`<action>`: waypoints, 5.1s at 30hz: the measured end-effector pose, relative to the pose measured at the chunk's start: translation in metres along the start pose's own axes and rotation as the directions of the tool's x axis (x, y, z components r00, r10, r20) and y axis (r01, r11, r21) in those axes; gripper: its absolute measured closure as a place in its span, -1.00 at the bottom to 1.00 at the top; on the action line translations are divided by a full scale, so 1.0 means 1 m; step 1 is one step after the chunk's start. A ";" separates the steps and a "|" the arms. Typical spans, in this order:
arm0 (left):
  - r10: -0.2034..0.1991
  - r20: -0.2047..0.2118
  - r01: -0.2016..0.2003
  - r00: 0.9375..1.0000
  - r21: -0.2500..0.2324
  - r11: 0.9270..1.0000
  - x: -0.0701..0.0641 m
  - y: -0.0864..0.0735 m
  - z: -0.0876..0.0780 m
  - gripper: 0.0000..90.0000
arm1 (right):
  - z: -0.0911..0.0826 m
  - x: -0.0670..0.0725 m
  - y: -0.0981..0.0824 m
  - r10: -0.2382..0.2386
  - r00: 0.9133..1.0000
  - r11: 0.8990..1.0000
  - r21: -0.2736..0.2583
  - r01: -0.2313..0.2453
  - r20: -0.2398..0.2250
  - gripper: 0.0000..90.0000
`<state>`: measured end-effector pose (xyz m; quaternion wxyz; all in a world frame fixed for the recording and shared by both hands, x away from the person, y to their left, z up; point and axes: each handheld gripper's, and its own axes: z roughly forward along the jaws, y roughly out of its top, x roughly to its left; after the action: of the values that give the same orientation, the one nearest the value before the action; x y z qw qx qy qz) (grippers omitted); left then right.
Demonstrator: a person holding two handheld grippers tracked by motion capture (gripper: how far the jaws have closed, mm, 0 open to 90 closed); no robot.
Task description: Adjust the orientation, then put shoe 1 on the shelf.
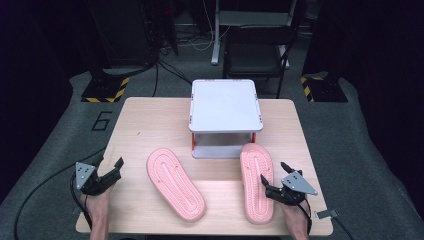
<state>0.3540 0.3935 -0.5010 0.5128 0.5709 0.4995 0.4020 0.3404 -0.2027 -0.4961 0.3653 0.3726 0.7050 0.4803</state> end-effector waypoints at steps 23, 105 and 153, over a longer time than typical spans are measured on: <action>-0.011 0.004 0.011 1.000 0.013 1.000 0.001 -0.002 0.001 -0.51 | -0.014 -0.067 -0.016 0.126 0.975 0.991 0.025 -0.133 0.185 -0.58; -0.034 0.008 0.033 0.999 0.014 0.999 0.004 -0.005 0.002 -0.51 | -0.062 -0.117 -0.032 0.272 0.943 0.962 -0.076 -0.262 0.192 -0.67; -0.064 0.009 0.064 0.998 0.015 0.998 0.006 -0.006 0.000 -0.49 | -0.022 -0.105 -0.042 0.203 0.967 0.943 0.234 -0.235 0.150 0.71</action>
<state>0.3546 0.3991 -0.5071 0.5236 0.5604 0.5180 0.3788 0.3620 -0.3146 -0.5137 0.3026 0.5210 0.6900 0.4012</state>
